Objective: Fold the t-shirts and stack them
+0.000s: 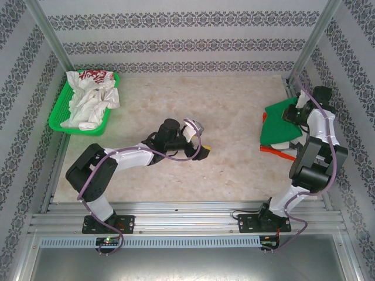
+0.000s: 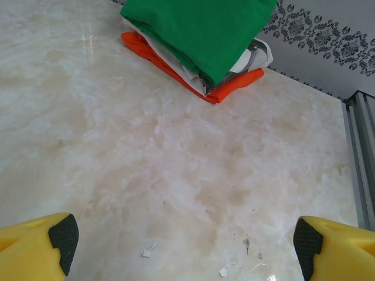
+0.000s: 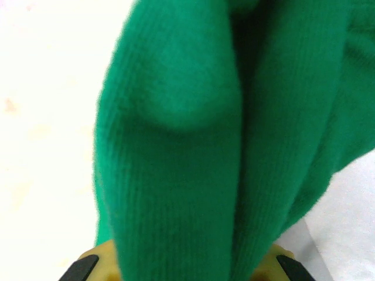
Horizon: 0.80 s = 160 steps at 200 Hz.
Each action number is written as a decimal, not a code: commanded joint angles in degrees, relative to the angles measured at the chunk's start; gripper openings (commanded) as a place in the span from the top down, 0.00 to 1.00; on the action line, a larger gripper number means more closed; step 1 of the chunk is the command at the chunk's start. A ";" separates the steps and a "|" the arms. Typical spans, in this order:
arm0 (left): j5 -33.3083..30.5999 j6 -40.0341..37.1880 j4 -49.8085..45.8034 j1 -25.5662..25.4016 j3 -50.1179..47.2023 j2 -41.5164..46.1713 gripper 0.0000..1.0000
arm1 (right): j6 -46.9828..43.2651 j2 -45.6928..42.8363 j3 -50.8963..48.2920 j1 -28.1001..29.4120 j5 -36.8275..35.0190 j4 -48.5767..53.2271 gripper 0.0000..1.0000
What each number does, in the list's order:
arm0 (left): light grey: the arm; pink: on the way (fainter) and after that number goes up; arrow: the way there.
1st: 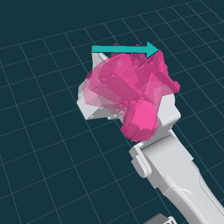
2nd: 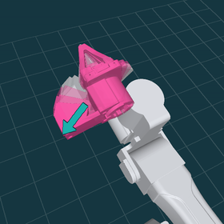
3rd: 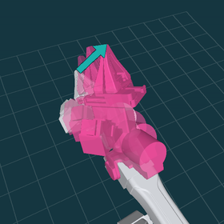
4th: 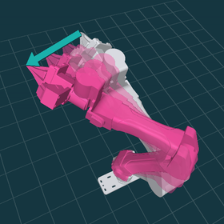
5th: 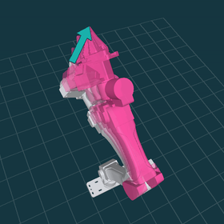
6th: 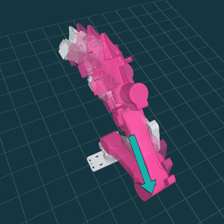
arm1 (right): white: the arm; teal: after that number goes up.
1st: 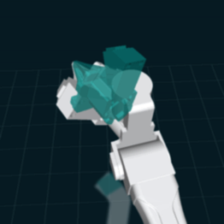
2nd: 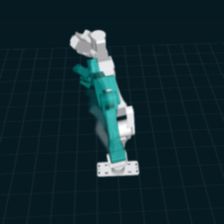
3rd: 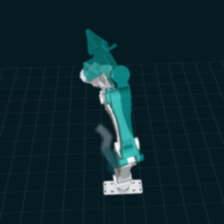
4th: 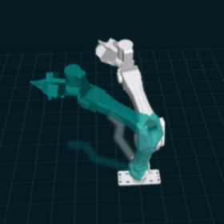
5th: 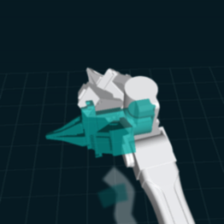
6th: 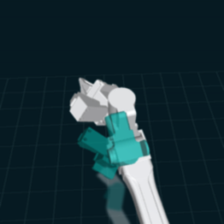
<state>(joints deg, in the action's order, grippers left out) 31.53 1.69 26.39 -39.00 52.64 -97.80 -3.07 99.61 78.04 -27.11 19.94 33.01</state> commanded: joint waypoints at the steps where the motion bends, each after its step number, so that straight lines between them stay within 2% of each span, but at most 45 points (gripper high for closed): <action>1: 1.87 -0.66 3.27 -0.55 1.30 -0.90 0.05 | -2.50 1.33 -1.46 -0.97 -2.94 -1.73 1.00; 19: 1.99 -0.46 3.58 -0.55 0.95 -0.86 0.05 | -2.89 1.89 -1.90 -1.58 -5.08 -1.81 1.00; 34: 2.05 -0.25 4.01 -0.51 0.70 -0.73 0.05 | -3.06 2.24 -2.02 -1.80 -7.49 -2.22 0.90; 53: 2.05 -0.20 4.35 -0.55 0.57 -0.73 0.05 | -2.98 2.52 -1.66 -1.88 -10.70 -1.61 0.84; 60: 2.05 0.00 4.52 -0.55 0.45 -0.79 0.04 | -2.42 2.38 -1.58 -1.89 -11.95 -1.34 0.74; 82: 2.20 0.39 5.12 -0.55 0.32 -0.75 0.04 | -1.48 0.39 -2.09 -1.89 -14.29 -1.46 0.29; 87: 2.22 0.41 5.16 -0.55 0.24 -0.73 0.04 | -1.16 -0.32 -2.31 -1.89 -14.48 -1.46 0.24; 109: 2.34 0.68 5.32 -0.58 0.05 -0.64 0.04 | 1.11 -5.31 -4.74 -1.70 -15.75 -3.42 0.19; 134: 2.24 0.94 5.70 -0.55 -0.13 -0.72 0.04 | 1.90 -11.55 -9.35 1.28 -21.03 -8.32 0.18; 160: 2.61 1.45 6.36 -0.55 0.06 -1.21 0.04 | 0.67 -11.34 -11.89 5.61 -24.32 -12.34 0.19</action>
<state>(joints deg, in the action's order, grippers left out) 32.62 1.98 29.23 -39.00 52.64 -97.82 -2.76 88.31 68.55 -25.26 0.36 26.41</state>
